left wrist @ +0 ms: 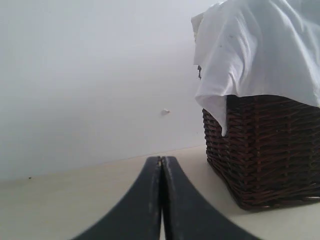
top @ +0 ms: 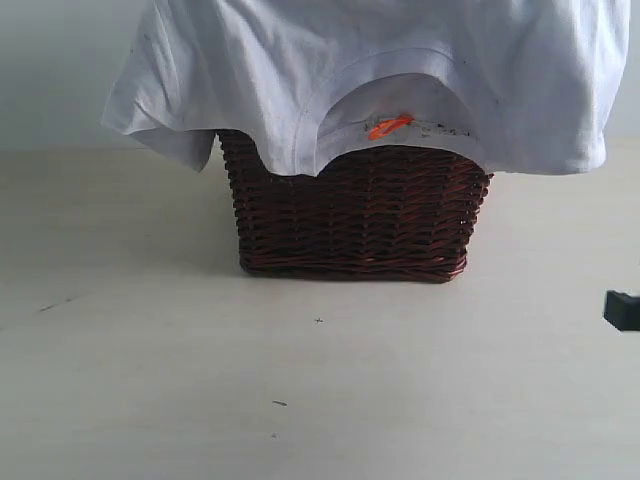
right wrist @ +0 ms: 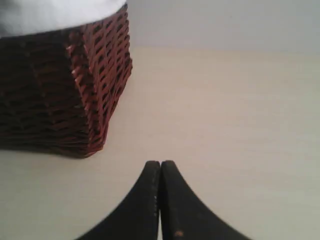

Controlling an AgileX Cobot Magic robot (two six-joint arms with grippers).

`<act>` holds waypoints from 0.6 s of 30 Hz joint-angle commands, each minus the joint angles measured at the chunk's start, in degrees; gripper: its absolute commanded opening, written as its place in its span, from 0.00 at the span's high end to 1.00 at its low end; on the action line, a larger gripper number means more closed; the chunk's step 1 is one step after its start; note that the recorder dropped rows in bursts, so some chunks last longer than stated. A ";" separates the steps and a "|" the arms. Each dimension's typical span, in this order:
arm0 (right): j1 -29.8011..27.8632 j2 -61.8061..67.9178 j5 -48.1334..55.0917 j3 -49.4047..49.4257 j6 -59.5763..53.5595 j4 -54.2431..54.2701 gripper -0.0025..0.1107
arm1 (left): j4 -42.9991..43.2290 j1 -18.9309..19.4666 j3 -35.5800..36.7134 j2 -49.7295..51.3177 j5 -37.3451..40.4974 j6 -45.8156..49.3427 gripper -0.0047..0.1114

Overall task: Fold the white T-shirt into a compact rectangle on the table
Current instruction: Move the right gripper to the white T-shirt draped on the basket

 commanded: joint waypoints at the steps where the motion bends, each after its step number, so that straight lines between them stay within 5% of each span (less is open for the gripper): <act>1: 0.37 5.56 26.74 -17.07 -0.76 0.07 0.98 | -0.03 -0.30 0.20 -0.32 -0.21 -0.08 0.96; 5: 0.75 4.48 61.72 -31.93 -7.70 10.77 0.98 | -0.03 -0.30 0.20 -0.32 -0.21 -0.08 0.96; 8: 0.75 1.12 83.61 -37.90 -37.99 21.51 0.98 | -0.03 -0.30 0.20 -0.32 -0.21 -0.08 0.96; 14: -2.01 5.65 85.56 -38.01 -57.36 18.02 0.98 | -0.03 -0.30 0.20 -0.32 -0.21 -0.08 0.96; 18: -3.68 13.89 83.50 -38.01 -63.53 30.41 0.98 | -0.03 -0.30 0.20 -0.32 -0.21 -0.08 0.96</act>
